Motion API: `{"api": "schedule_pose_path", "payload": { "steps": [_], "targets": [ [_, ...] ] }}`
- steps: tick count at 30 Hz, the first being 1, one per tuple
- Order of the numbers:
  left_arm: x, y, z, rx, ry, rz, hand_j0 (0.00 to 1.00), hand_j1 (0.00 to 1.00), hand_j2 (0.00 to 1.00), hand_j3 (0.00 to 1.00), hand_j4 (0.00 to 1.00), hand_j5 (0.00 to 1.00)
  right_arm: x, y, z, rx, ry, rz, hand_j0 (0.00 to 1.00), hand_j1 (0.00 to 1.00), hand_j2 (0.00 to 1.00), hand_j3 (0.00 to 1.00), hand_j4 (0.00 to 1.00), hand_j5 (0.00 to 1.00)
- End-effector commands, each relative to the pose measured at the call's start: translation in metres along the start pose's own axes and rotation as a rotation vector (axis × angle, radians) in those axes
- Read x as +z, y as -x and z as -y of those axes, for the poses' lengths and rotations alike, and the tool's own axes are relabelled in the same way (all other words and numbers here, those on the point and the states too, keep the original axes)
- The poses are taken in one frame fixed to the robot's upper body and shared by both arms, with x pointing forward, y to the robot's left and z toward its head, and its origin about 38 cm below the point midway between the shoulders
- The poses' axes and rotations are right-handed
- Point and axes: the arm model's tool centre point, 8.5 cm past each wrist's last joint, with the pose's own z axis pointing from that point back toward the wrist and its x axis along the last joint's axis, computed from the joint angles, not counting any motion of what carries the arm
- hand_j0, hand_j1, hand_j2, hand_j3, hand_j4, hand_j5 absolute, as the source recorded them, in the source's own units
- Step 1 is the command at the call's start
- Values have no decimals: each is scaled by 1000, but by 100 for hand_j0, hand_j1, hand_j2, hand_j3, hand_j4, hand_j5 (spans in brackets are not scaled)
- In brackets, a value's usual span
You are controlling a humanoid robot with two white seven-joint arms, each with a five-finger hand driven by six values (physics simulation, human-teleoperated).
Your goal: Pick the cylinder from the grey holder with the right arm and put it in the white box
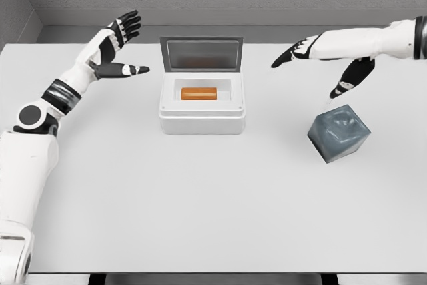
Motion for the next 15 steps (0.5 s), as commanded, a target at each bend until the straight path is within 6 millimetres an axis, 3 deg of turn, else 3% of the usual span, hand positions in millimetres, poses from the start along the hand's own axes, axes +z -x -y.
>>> {"api": "schedule_pose_path", "payload": {
  "steps": [1, 7, 15],
  "targets": [
    [-6, 10, 15, 39, 9, -10, 100, 100, 100, 100, 100, 100, 19, 7, 13, -8, 59, -36, 100, 100, 100, 100, 100, 100],
    [-21, 15, 20, 75, 3, -29, 100, 100, 100, 100, 100, 100, 27, 16, 9, -16, 55, -74, 100, 100, 100, 100, 100, 100],
    [-22, 17, 15, 71, -11, -26, 100, 100, 100, 100, 100, 100, 27, 29, 1, -39, 40, -105, 100, 100, 100, 100, 100, 100]
  ]
}}
